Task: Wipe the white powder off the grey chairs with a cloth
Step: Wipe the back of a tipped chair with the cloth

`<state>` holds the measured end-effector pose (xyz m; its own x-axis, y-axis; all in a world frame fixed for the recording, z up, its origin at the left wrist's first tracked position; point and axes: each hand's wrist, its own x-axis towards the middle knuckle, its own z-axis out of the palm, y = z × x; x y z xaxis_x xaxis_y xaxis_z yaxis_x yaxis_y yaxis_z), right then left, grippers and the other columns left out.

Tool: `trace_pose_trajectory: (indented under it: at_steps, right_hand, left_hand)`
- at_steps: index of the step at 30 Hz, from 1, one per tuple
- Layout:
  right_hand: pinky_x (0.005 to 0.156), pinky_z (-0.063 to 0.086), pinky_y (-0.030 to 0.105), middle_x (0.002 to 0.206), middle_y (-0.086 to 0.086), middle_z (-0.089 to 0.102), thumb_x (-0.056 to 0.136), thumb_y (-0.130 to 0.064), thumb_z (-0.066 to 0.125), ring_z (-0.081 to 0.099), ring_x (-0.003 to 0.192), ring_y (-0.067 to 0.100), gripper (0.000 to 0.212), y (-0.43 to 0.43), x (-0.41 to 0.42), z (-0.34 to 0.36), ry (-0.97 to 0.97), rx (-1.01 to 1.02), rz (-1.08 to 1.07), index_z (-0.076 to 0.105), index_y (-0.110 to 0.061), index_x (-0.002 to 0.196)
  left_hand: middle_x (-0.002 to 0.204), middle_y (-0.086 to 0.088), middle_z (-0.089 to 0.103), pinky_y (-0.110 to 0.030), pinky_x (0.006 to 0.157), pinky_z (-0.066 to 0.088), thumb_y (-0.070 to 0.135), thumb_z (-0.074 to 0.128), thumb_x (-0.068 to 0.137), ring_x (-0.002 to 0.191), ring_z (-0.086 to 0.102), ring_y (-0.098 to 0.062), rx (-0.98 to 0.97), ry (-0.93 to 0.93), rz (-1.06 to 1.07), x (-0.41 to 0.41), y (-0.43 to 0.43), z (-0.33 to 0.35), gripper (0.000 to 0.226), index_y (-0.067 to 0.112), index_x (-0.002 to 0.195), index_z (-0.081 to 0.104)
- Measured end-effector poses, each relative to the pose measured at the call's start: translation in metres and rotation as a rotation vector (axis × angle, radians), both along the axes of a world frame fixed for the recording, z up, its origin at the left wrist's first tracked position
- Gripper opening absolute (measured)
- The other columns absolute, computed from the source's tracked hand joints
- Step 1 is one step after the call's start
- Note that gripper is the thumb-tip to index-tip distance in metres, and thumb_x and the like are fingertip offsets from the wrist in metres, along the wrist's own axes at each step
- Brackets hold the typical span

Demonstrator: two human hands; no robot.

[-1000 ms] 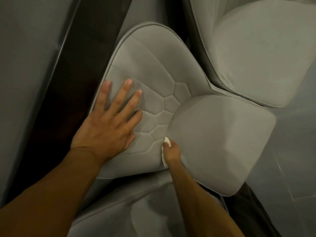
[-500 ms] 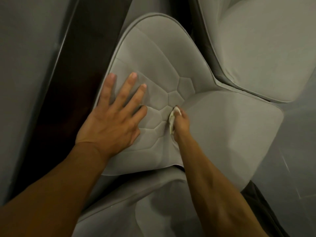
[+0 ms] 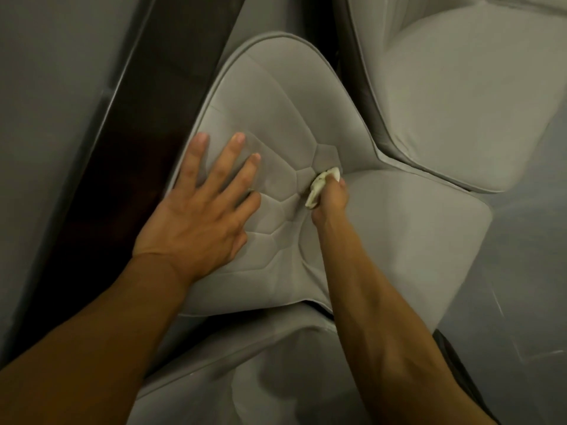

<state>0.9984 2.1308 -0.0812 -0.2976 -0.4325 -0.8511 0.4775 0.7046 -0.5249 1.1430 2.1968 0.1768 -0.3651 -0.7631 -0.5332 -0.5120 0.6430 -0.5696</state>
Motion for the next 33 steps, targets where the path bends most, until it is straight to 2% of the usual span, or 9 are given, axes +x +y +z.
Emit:
trace_pose_trajectory:
  at_steps: [2, 5, 6, 8, 10, 18, 24, 28, 33]
  right_hand:
    - [0.051, 0.045, 0.022, 0.077, 0.007, 0.060, 0.102, -0.020, 0.048, 0.054, 0.058, 0.016, 0.015, 0.011, -0.009, 0.001, -0.013, -0.011, -0.004, 0.061, -0.015, 0.095]
    - [0.039, 0.039, 0.021, 0.061, 0.008, 0.055, 0.104, -0.023, 0.046, 0.047, 0.039, 0.016, 0.025, 0.027, -0.009, 0.006, -0.091, 0.086, 0.113, 0.056, -0.011, 0.085]
    - [0.042, 0.043, 0.023, 0.064, 0.008, 0.058, 0.104, -0.020, 0.046, 0.051, 0.043, 0.017, 0.021, 0.029, -0.005, 0.010, -0.108, 0.084, 0.161, 0.059, -0.010, 0.091]
    - [0.071, 0.056, 0.030, 0.092, 0.006, 0.068, 0.103, -0.017, 0.047, 0.065, 0.075, 0.017, 0.022, 0.034, 0.007, 0.022, -0.076, -0.034, 0.200, 0.063, -0.014, 0.118]
    - [0.092, 0.054, 0.033, 0.115, 0.002, 0.068, 0.103, -0.018, 0.049, 0.066, 0.103, 0.016, 0.033, 0.043, 0.010, 0.037, -0.082, -0.143, 0.209, 0.058, -0.018, 0.135]
    - [0.092, 0.055, 0.039, 0.120, 0.014, 0.069, 0.101, -0.016, 0.052, 0.066, 0.106, 0.023, 0.033, 0.065, -0.013, 0.068, -0.018, -0.196, 0.381, 0.062, -0.010, 0.132]
    - [0.093, 0.057, 0.038, 0.116, 0.007, 0.071, 0.099, -0.025, 0.054, 0.068, 0.105, 0.022, 0.031, 0.073, -0.026, 0.109, 0.093, -0.290, 0.503, 0.066, -0.018, 0.127]
    - [0.075, 0.046, 0.003, 0.116, -0.005, 0.065, 0.100, -0.018, 0.055, 0.062, 0.091, -0.009, 0.034, 0.063, -0.053, 0.147, 0.234, -0.449, 0.600, 0.058, -0.017, 0.135]
    - [0.100, 0.049, 0.024, 0.131, -0.004, 0.061, 0.098, -0.019, 0.060, 0.060, 0.116, 0.009, 0.041, 0.041, -0.099, 0.184, 0.308, -0.590, 0.738, 0.057, -0.020, 0.139]
  left_hand:
    - [0.163, -0.023, -0.026, -0.076, 0.108, -0.021, 0.058, 0.012, 0.099, 0.138, -0.039, -0.055, 0.002, 0.004, 0.009, 0.000, 0.000, 0.002, 0.068, 0.027, 0.159, 0.018]
    - [0.162, -0.024, -0.028, -0.076, 0.109, -0.020, 0.057, 0.013, 0.100, 0.137, -0.040, -0.055, 0.012, 0.009, 0.024, 0.000, -0.001, 0.003, 0.068, 0.026, 0.159, 0.018]
    - [0.161, -0.024, -0.030, -0.076, 0.108, -0.021, 0.057, 0.013, 0.100, 0.136, -0.041, -0.056, 0.029, 0.006, 0.032, -0.001, -0.001, 0.003, 0.068, 0.025, 0.160, 0.016]
    - [0.159, -0.026, -0.034, -0.076, 0.107, -0.023, 0.056, 0.012, 0.101, 0.133, -0.044, -0.057, 0.050, 0.001, 0.045, -0.002, -0.003, 0.004, 0.068, 0.024, 0.160, 0.012]
    - [0.153, -0.028, -0.040, -0.076, 0.106, -0.024, 0.056, 0.012, 0.101, 0.131, -0.046, -0.057, 0.068, 0.004, 0.058, -0.003, -0.003, 0.004, 0.068, 0.023, 0.161, 0.006]
    - [0.155, -0.030, -0.037, -0.076, 0.107, -0.023, 0.056, 0.012, 0.103, 0.134, -0.044, -0.057, 0.072, 0.064, 0.064, 0.002, -0.004, 0.001, 0.069, 0.021, 0.162, -0.001]
    - [0.164, -0.026, -0.018, -0.075, 0.105, -0.027, 0.054, 0.024, 0.103, 0.135, -0.041, -0.056, 0.000, 0.083, -0.002, 0.004, 0.001, -0.001, 0.064, 0.024, 0.159, 0.024]
    - [0.168, -0.020, 0.010, -0.071, 0.115, -0.017, 0.054, 0.046, 0.094, 0.150, -0.017, -0.050, -0.016, 0.235, 0.084, 0.003, -0.001, 0.004, 0.056, 0.025, 0.142, 0.052]
    - [0.149, -0.014, 0.052, -0.063, 0.122, 0.013, 0.046, 0.055, 0.084, 0.150, 0.028, -0.038, -0.021, 0.466, 0.188, -0.006, -0.003, 0.023, 0.042, 0.022, 0.114, 0.071]
